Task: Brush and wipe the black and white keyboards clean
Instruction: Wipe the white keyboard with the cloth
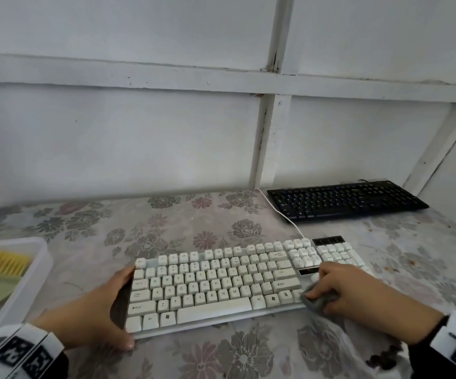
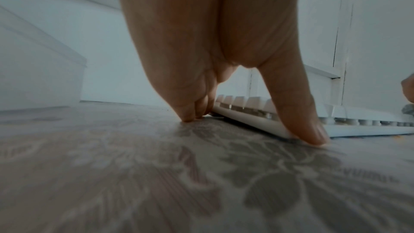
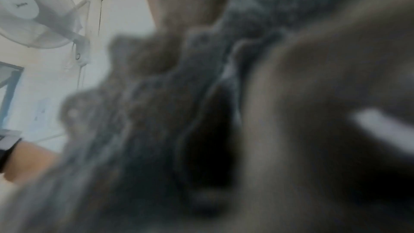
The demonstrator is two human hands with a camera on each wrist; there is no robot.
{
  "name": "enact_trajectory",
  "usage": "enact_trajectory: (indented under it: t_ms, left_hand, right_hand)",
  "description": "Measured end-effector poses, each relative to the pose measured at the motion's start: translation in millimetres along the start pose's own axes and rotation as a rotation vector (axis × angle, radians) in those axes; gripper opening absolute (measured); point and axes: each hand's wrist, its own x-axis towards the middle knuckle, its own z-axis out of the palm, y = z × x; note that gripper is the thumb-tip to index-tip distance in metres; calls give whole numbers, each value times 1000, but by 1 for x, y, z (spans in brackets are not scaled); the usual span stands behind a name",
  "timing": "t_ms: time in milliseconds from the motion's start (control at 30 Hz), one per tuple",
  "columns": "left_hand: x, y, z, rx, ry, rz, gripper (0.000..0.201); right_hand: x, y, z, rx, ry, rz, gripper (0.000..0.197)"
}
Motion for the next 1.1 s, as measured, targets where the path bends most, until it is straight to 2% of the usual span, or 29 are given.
enact_trajectory:
  t_ms: [33,133,300,400,567,767,867,933,1100]
  left_hand:
    - [0,-1,0,-4,1,5,147]
    - [1,-3,-1,-10,0,24,150]
    - [3,-5,-1,-23,-13,22,151]
    - [5,-5,-1,-41,-18,26,152]
    - [7,-11,-1,-69,1,76,141]
    - [11,-23,3,32,83,108,127]
    - [11,-23,4,42,88,122,125]
    - [12,-27,4,47,94,127,122]
    - [23,-53,5,117,102,90,123]
  right_hand:
    - [-4,5,-5,-22,3,29,17]
    - [-11,19,-21,-75,7,101,28]
    - [-2,16,-12,50,-13,12,39]
    - [-2,24,-2,84,15,21,39]
    - [-10,42,-7,-15,13,78,36]
    - [-24,55,-19,-101,-46,141,20]
    - [-33,64,-27,-205,-109,212,36]
    - [-37,64,-34,-166,-90,241,46]
    - [-25,46,-32,29,33,124,31]
